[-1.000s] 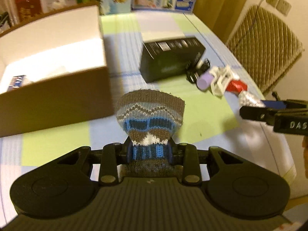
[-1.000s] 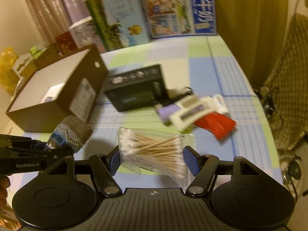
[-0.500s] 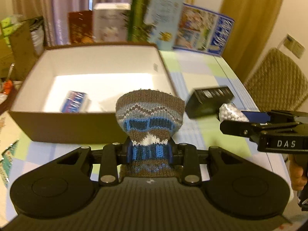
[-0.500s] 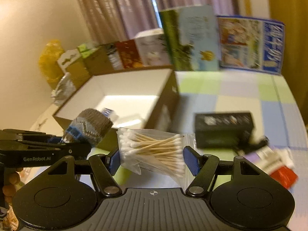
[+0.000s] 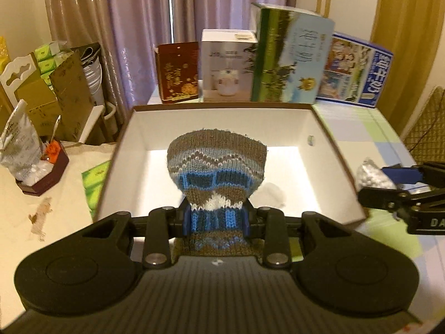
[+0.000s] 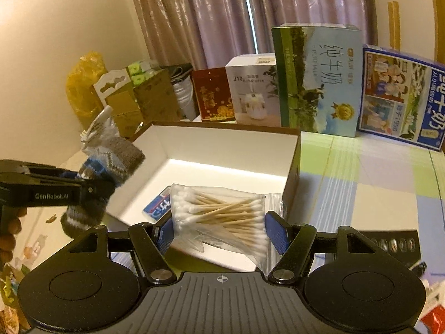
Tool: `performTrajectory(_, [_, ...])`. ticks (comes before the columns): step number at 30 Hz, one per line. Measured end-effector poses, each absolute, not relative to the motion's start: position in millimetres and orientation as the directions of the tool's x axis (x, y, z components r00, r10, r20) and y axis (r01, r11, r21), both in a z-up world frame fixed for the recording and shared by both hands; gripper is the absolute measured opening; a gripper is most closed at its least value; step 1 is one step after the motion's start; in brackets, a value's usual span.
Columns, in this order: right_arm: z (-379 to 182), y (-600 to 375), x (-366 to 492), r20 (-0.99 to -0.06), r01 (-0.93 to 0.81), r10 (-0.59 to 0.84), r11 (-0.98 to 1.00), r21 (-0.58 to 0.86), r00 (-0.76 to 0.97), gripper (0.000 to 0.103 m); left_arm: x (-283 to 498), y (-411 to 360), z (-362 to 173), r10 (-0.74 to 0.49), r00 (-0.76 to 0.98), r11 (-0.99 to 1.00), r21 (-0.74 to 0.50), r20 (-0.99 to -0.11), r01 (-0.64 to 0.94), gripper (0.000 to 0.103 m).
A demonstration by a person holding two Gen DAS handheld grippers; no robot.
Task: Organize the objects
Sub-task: 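Carry the sock and cotton swab bag into the brown box with both tools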
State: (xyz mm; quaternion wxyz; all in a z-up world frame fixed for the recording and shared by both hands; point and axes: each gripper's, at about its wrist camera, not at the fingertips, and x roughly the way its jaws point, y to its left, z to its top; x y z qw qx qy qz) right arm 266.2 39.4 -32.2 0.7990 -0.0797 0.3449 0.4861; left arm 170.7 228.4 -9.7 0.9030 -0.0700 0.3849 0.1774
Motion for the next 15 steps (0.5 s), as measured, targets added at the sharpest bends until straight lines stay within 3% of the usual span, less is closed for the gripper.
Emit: performTrajectory(15, [-58.8, 89.1, 296.9, -0.696, -0.842, 0.658, 0.519, 0.143, 0.287, 0.065, 232.1, 311.0, -63.8, 0.3, 0.5, 0.926, 0.123, -0.813, -0.356, 0.029])
